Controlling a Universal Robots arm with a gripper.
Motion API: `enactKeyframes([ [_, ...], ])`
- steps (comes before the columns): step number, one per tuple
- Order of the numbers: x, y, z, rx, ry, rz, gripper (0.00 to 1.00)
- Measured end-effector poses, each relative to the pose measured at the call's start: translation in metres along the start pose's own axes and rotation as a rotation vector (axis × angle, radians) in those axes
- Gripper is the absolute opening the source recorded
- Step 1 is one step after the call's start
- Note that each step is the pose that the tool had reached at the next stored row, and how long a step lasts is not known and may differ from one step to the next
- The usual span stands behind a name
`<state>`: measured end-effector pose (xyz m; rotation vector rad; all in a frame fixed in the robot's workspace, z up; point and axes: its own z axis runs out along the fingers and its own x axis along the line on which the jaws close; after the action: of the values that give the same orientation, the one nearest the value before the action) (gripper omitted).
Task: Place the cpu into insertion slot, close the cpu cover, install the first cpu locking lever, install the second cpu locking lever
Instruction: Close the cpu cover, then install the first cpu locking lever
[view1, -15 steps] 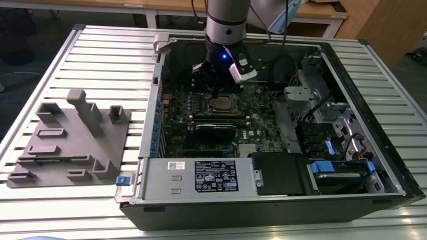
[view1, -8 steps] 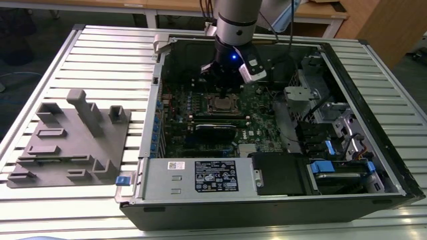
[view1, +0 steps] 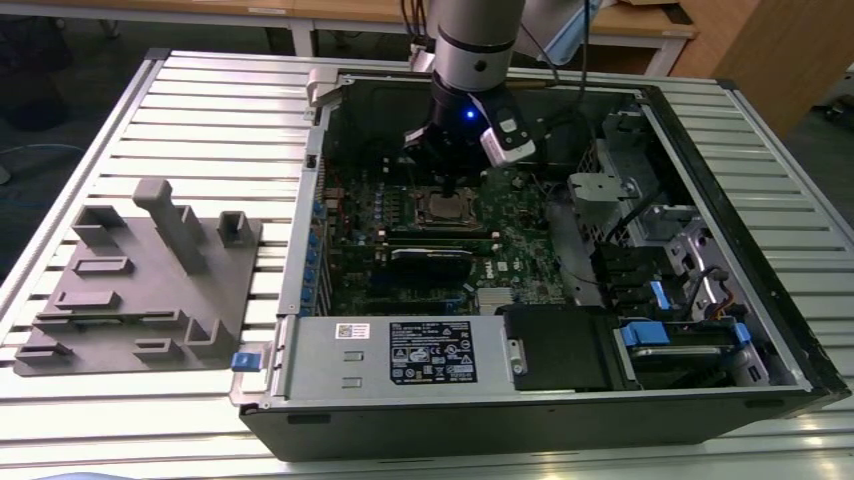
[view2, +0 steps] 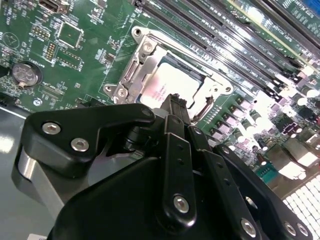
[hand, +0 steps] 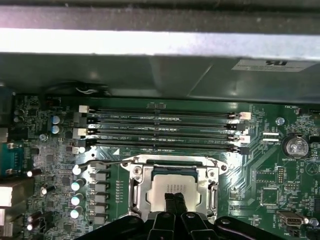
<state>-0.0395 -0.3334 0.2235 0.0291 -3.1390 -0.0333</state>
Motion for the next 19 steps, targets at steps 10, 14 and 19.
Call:
enactKeyframes([
  [10,0.0001,0.0000,-0.0005,-0.0020,-0.0051,0.000,0.11],
  [14,0.0001,0.0001,-0.0044,-0.0019,-0.0051,0.000,0.11],
  [19,0.0001,0.0001,-0.0052,-0.0019,-0.0051,0.000,0.11],
])
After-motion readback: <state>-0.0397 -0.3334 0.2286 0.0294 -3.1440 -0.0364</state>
